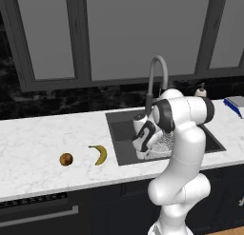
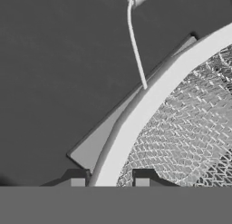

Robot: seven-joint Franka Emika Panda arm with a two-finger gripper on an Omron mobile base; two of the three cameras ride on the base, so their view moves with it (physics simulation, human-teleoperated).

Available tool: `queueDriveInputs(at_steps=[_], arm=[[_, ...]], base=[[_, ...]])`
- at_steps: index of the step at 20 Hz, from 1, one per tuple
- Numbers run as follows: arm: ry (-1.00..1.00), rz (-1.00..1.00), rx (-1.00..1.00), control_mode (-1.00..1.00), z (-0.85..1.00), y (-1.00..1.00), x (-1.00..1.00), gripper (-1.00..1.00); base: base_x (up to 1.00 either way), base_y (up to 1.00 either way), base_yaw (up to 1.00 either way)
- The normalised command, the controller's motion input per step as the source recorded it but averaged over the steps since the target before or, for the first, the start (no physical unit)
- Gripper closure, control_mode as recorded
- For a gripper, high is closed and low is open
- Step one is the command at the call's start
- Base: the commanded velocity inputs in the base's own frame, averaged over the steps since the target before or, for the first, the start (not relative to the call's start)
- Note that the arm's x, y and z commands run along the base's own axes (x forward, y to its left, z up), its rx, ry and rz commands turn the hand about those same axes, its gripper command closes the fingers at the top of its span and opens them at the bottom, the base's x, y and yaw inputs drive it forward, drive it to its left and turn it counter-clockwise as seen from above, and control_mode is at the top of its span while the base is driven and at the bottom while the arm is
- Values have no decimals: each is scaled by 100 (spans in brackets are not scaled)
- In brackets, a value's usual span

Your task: Put the colander in the sink, put the pear, banana in the colander, and turn on the sink faucet and pour water over the colander.

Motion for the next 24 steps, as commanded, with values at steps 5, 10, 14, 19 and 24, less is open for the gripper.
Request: queueDriveInputs(at_steps=[5,10,14,19,24], arm=[[0,1,0,-100,-27,0,0,100],[0,0,1,-100,-23,0,-2,100],[0,0,1,-100,-3,0,-10,-100],[-1,1,4,-100,27,0,-26,-100],[-3,0,8,-100,83,21,-40,-100]], base=[[0,0,0],[0,0,0],[0,0,0],[0,0,0],[0,0,0]])
